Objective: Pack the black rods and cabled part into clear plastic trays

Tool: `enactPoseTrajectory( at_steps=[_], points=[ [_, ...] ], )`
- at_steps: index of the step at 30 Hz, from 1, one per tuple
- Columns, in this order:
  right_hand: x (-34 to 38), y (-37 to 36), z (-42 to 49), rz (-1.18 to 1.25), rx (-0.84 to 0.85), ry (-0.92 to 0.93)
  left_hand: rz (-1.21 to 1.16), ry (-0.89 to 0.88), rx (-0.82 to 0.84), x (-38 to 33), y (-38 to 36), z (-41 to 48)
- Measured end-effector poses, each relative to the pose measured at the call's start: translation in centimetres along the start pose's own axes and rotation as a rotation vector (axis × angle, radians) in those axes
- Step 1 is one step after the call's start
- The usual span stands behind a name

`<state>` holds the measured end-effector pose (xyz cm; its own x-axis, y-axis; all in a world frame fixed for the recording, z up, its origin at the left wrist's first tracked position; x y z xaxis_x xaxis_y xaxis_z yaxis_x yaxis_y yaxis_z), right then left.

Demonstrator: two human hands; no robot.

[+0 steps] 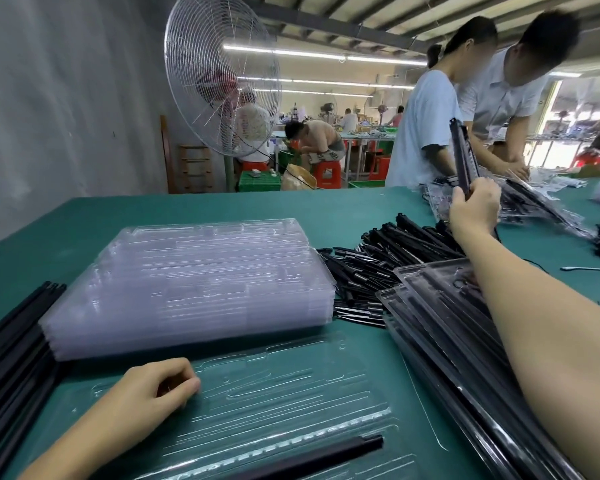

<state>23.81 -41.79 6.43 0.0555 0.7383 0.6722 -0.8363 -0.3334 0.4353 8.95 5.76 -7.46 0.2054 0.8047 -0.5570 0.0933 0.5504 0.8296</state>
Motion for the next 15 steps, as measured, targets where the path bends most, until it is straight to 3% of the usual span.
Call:
enactPoseTrajectory(
  at_steps=[2, 5, 10, 15],
  points=[
    [0.6, -0.1, 0.0, -0.031, 0.018, 0.080, 0.002, 0.008, -0.001, 0.1, 0.0, 0.0],
    [0.5, -1.0, -0.2, -0.196, 0.186, 0.171, 0.004, 0.016, -0.001, 0.2, -0.1, 0.0],
    [-1.3, -1.8, -0.2, -0.205, 0.436, 0.058, -0.007, 0.017, -0.001, 0.2, -0.3, 0.2],
    [-2.0, -2.3, -0.7, -0.064, 0.514, -0.040, -0.039, 0.022, -0.003, 0.2, -0.2, 0.2]
  ],
)
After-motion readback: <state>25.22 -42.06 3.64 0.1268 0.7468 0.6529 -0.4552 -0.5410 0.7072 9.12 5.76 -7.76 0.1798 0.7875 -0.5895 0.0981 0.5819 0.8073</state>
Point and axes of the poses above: each hand's wrist, its own z-axis towards the middle knuckle, its own y-axis out of the back of the hand, x = y × z, the point moved 5 cm from there along z, towards the middle knuckle, and after that the axes turned 2 degrees about y, right-handed, at the moved point
